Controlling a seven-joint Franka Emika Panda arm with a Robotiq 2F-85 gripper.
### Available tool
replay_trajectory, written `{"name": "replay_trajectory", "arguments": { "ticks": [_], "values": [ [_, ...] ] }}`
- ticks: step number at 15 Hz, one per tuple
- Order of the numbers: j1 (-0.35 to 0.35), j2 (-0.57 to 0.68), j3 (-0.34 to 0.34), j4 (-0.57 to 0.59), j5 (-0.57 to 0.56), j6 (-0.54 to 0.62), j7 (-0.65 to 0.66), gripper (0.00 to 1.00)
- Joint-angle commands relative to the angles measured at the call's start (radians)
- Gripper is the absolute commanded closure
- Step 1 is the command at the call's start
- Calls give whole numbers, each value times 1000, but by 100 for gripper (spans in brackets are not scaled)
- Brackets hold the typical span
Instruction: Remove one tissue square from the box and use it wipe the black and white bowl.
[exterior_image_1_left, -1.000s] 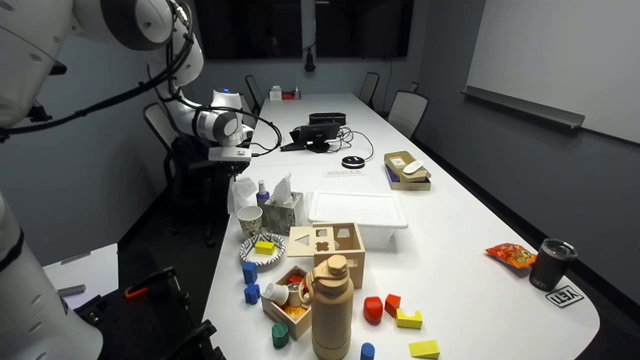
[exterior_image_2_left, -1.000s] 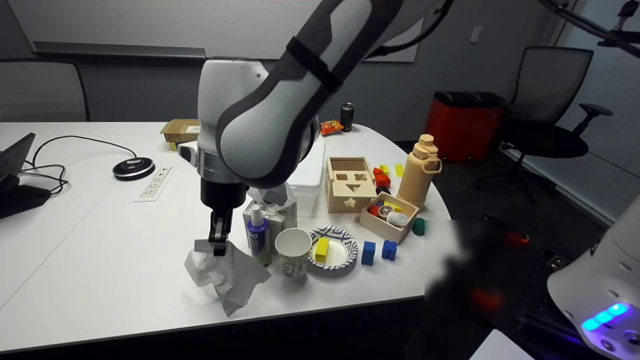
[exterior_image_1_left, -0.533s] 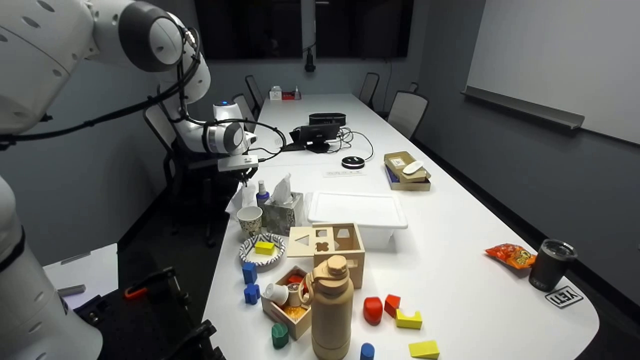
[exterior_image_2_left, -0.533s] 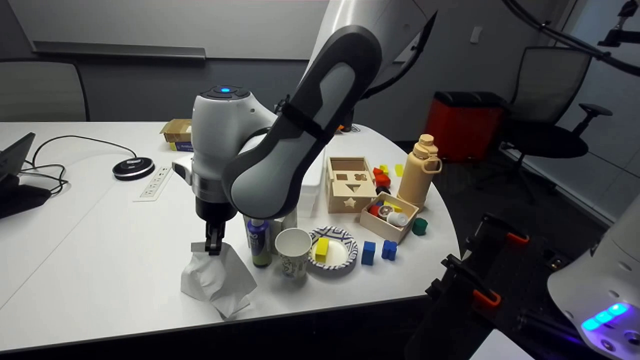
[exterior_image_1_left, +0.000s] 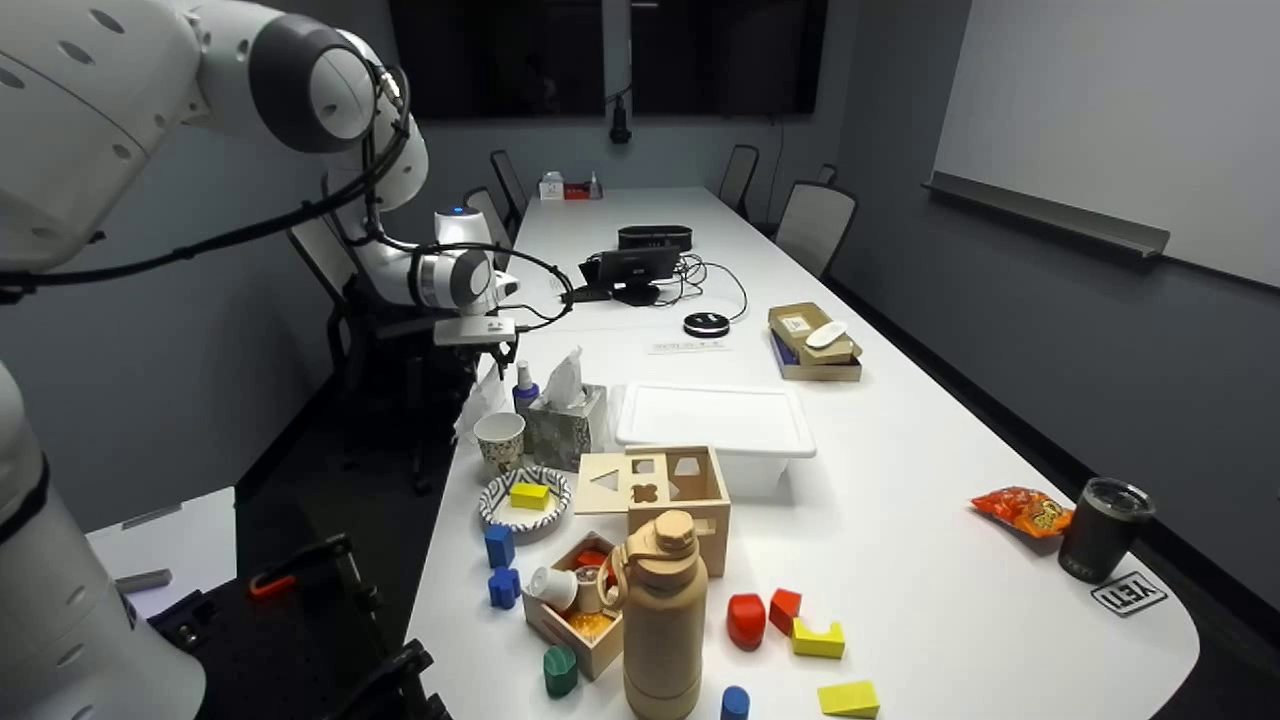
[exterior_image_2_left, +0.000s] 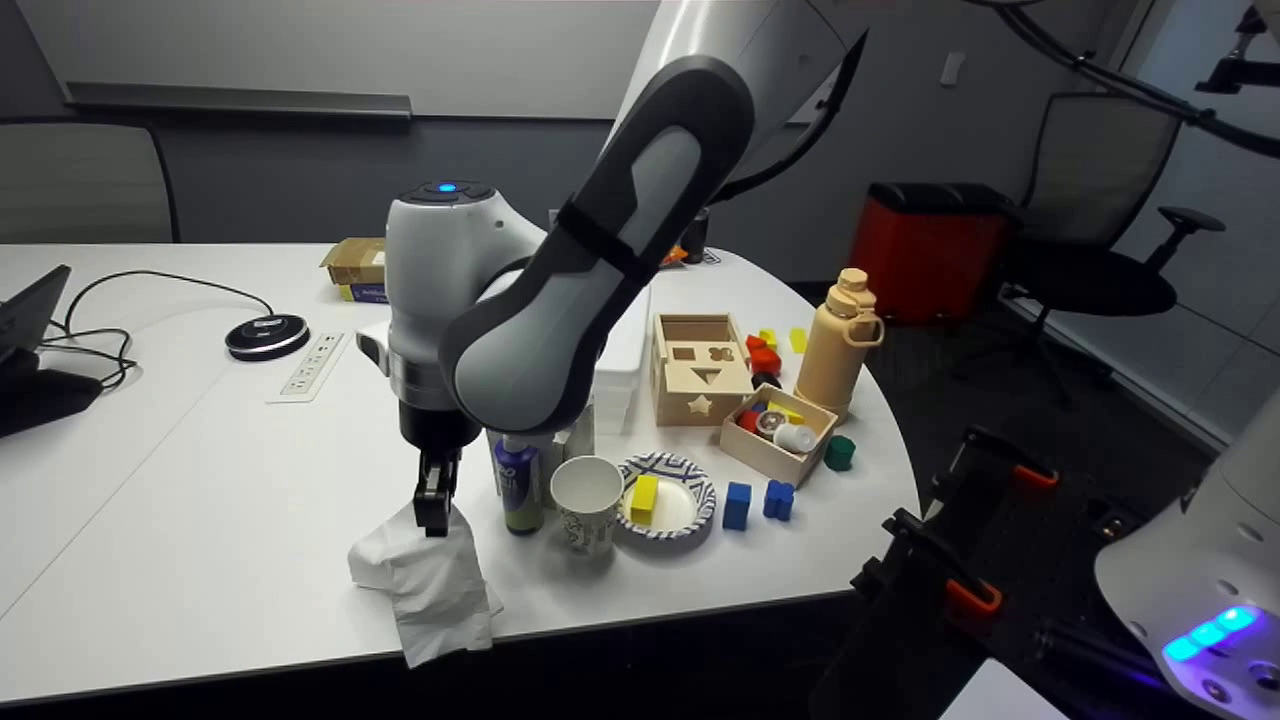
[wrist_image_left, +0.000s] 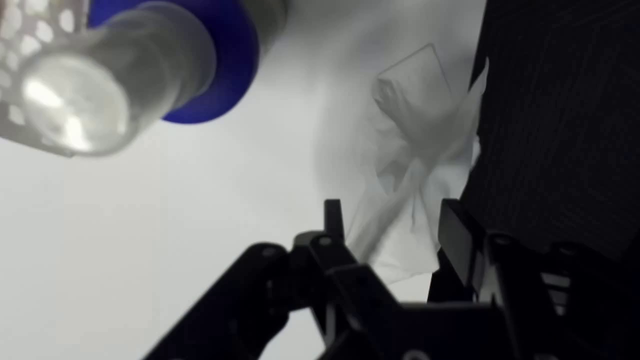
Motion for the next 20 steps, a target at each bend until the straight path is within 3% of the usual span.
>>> {"name": "replay_trajectory", "arguments": {
  "ticks": [1, 3, 4, 6, 13, 20],
  "values": [
    [-64, -117, 60, -63, 70, -100, 38, 16],
    [-84, -160, 65, -66, 101, -127, 50, 1],
    [-97, -190, 68, -71, 120, -158, 57, 0],
    [-128, -258, 80, -87, 161, -235, 55, 0],
    [-199, -515, 66, -140, 277, -697, 3, 0],
    [-205, -610, -18, -154, 245, -877, 45, 0]
  ]
}}
